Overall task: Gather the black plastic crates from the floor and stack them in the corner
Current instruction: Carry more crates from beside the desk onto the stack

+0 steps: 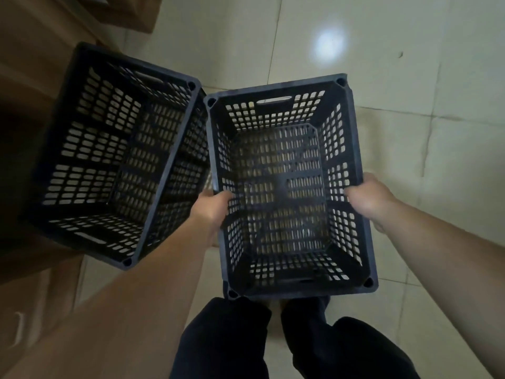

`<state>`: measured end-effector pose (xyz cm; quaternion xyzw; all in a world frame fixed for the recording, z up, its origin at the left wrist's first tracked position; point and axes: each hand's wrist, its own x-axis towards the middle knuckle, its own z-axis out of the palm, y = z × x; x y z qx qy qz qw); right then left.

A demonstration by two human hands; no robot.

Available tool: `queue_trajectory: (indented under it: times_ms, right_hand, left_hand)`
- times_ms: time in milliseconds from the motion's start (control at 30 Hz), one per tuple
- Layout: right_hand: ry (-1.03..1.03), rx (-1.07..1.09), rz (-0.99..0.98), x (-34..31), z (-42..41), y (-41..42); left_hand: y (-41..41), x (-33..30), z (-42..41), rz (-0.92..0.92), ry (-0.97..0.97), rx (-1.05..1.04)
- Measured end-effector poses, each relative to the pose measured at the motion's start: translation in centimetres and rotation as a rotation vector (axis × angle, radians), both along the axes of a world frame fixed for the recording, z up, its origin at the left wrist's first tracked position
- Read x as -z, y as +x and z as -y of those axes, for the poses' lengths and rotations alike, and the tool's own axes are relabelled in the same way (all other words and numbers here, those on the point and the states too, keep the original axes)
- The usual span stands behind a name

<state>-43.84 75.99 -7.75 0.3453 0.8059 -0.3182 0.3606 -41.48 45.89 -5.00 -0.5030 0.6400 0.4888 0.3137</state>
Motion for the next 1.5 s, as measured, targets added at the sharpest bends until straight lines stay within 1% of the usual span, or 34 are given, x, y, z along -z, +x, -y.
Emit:
queue_trajectory:
  times_ms: [167, 267, 367, 500, 667, 900, 1100, 1167, 1267, 1400, 1500]
  right_hand:
    - [-0.03, 0.105, 0.06, -0.1, -1.0, -1.1]
    - [-0.026, 0.096, 0.094, -2.1, -1.9, -1.3]
    - [-0.005, 0.095, 0.086, -5.6, -2.6, -1.0]
    - [0.026, 0.124, 0.068, -11.2, -3.4, -0.3]
    - [0.044, 0.112, 0.036, -20.5, -3.2, 0.4]
    - [0.164, -0.007, -0.059, -34.7, -0.1, 0.5]
    - [0.194, -0.086, -0.123, -45.0, 3.4, -0.7]
    - [0.207, -0.142, -0.134, -48.6, 4.7, -1.1]
    - [0.2, -0.187, -0.153, -53.4, 6.8, -2.1]
    - [0.153, -0.222, -0.209, -57.9, 9.2, -4.3]
    - [0.119, -0.309, -0.249, -61.4, 11.6, -6.0]
  left_hand:
    - [0.2, -0.7, 0.3, -0.034, 0.043, -0.07]
    - [0.6, -2.6, 0.2, -0.044, 0.056, -0.11]
    - [0.7, -5.8, -0.1, -0.038, 0.074, -0.128]
    - [0.9, -10.6, -0.3, -0.036, 0.097, -0.087]
    - [0.8, -18.3, 0.3, -0.054, 0.077, -0.062]
    - [-0.2, -30.9, 2.7, -0.118, 0.013, -0.057]
    - [-0.9, -41.8, 6.6, -0.189, -0.035, -0.004]
    - [-0.8, -44.9, 8.2, -0.216, -0.048, 0.0]
    - [-0.6, -49.4, 10.6, -0.246, -0.061, -0.026]
    - [-0.1, -55.4, 13.2, -0.284, -0.102, -0.042]
    - [0.7, -59.0, 15.2, -0.323, -0.151, -0.094]
